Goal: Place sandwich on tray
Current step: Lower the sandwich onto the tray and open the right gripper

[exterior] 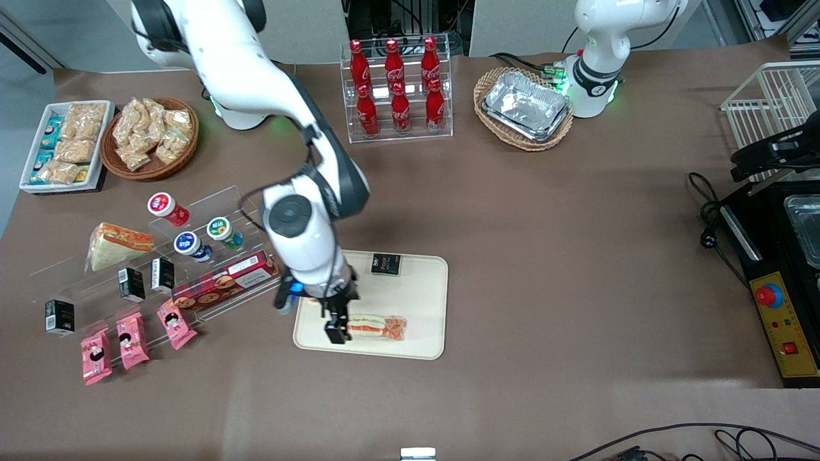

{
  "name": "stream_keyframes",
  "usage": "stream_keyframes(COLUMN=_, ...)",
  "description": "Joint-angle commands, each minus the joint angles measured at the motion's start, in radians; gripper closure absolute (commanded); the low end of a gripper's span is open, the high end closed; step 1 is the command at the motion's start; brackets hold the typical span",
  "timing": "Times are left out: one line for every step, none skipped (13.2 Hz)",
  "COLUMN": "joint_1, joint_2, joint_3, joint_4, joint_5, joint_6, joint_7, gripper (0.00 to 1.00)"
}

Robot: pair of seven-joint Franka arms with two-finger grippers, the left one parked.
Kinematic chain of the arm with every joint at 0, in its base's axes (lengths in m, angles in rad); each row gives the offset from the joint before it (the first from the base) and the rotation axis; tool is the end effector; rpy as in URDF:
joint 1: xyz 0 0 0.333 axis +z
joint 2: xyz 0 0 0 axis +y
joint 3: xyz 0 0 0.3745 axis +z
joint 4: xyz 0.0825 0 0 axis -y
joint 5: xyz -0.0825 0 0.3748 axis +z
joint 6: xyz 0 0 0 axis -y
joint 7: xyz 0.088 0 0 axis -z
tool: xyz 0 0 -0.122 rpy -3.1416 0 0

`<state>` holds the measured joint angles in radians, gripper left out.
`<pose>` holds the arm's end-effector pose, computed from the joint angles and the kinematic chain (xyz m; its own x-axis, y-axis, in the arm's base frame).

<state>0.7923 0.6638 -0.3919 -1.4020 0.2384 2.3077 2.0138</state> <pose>0.6796 0.3788 0.4009 -0.0518 -0.9933 -0.1034 -0.9594 0.0782 -0.2710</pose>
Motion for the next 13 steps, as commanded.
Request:
stream_keyframes(joint_1=-0.034, joint_2=-0.16, joint_3=-0.039, joint_4=-0.073, joint_5=-0.03, joint_6=-0.152, joint_7=-0.357, gripper=0.0)
stream_keyframes(joint_1=-0.051, joint_2=-0.193, joint_3=-0.042, joint_4=-0.078, joint_5=-0.031, joint_6=-0.197, joint_7=-0.477, gripper=0.0)
stream_keyframes(joint_1=-0.062, joint_2=-0.206, joint_3=-0.051, joint_4=-0.074, joint_5=-0.047, joint_6=-0.23, joint_7=-0.604, gripper=0.0)
stream_keyframes(joint_1=-0.074, joint_2=-0.229, joint_3=-0.085, joint_4=-0.072, joint_5=-0.074, joint_6=-0.232, joint_7=-0.741, gripper=0.0)
stream_keyframes(joint_1=-0.079, joint_2=-0.255, joint_3=-0.109, joint_4=-0.077, joint_5=-0.074, joint_6=-0.237, joint_7=-0.858, gripper=0.0)
stream_keyframes(joint_1=-0.096, joint_2=-0.282, joint_3=-0.126, joint_4=-0.08, joint_5=-0.07, joint_6=-0.244, joint_7=-0.965, gripper=0.0)
stream_keyframes(joint_1=-0.131, joint_2=-0.309, joint_3=-0.125, joint_4=-0.084, joint_5=-0.068, joint_6=-0.273, joint_7=-1.06, gripper=0.0)
stream_keyframes(joint_1=-0.159, joint_2=-0.331, joint_3=-0.125, joint_4=-0.086, joint_5=-0.068, joint_6=-0.306, joint_7=-1.18, gripper=0.0)
stream_keyframes(joint_1=-0.191, joint_2=-0.351, joint_3=-0.127, joint_4=-0.089, joint_5=-0.068, joint_6=-0.333, joint_7=-1.321, gripper=0.0)
stream_keyframes(joint_1=-0.227, joint_2=-0.368, joint_3=-0.125, joint_4=-0.103, joint_5=-0.061, joint_6=-0.349, joint_7=-1.454, gripper=0.0)
stream_keyframes(joint_1=-0.257, joint_2=-0.384, joint_3=-0.127, joint_4=-0.115, joint_5=-0.056, joint_6=-0.355, joint_7=-1.559, gripper=0.0)
stream_keyframes(joint_1=-0.289, joint_2=-0.404, joint_3=-0.127, joint_4=-0.129, joint_5=-0.054, joint_6=-0.366, joint_7=-1.654, gripper=0.0)
stream_keyframes(joint_1=-0.318, joint_2=-0.421, joint_3=-0.127, joint_4=-0.138, joint_5=-0.053, joint_6=-0.387, joint_7=-1.728, gripper=0.0)
